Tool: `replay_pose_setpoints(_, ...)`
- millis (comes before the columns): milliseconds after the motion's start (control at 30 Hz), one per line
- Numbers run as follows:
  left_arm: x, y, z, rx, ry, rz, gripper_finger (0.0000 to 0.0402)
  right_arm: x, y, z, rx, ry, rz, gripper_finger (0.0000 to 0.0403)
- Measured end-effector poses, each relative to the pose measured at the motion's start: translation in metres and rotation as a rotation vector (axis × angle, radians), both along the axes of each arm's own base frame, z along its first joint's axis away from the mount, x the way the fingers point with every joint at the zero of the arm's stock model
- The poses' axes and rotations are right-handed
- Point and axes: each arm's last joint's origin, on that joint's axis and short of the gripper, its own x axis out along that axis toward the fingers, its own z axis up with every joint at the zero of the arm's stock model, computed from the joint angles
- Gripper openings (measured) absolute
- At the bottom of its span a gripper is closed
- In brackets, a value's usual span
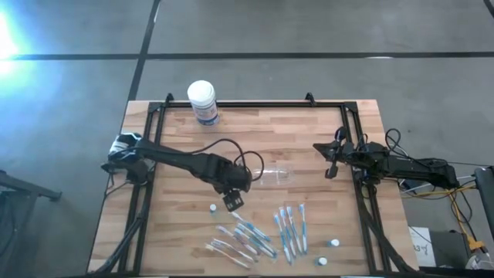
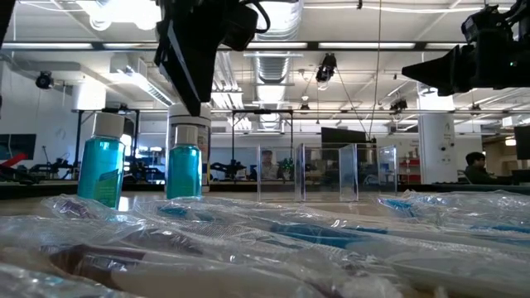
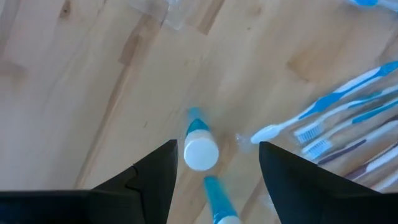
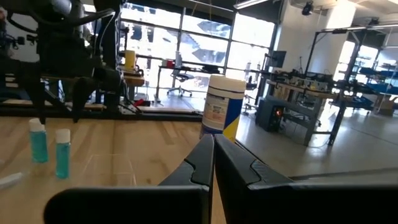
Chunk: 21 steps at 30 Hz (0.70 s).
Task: Pick & Place toothbrushing station
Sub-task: Put the blue mouthwash into the transparent organizer
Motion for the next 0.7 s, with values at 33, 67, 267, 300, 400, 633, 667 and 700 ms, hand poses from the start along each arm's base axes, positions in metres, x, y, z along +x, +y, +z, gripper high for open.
replay_pose_setpoints(33,0.001,0.000,-0.001,0.006,0.028,-0.001,0.0229,0.000,0.000,0.000,0.001,-0.001,-0.001,0.0008)
replay_pose_setpoints(67,0.002,0.000,-0.002,0.012,0.053,-0.001,0.0229,0.000,0.000,0.000,0.001,-0.001,-0.002,0.0008)
replay_pose_setpoints(267,0.009,-0.001,-0.006,0.031,0.083,-0.001,0.0229,0.000,0.000,0.000,0.005,-0.001,-0.014,0.0008)
replay_pose_setpoints(300,0.010,-0.002,-0.008,0.033,0.090,-0.003,0.0229,0.000,0.000,0.000,0.005,-0.001,-0.014,0.0008)
replay_pose_setpoints(400,0.010,-0.001,-0.010,0.040,0.102,-0.008,0.0229,0.000,0.000,0.000,0.005,-0.002,-0.015,0.0008)
replay_pose_setpoints(633,0.010,-0.002,-0.010,0.071,0.098,-0.032,0.0229,0.000,0.000,0.000,0.005,-0.001,-0.014,0.0008)
replay_pose_setpoints(667,0.009,-0.002,-0.011,0.072,0.100,-0.036,0.0229,0.000,0.000,0.000,0.005,-0.001,-0.014,0.0008)
replay_pose_setpoints(700,0.009,-0.002,-0.013,0.075,0.105,-0.044,0.0229,0.000,0.000,0.000,0.005,-0.001,-0.014,0.0008)
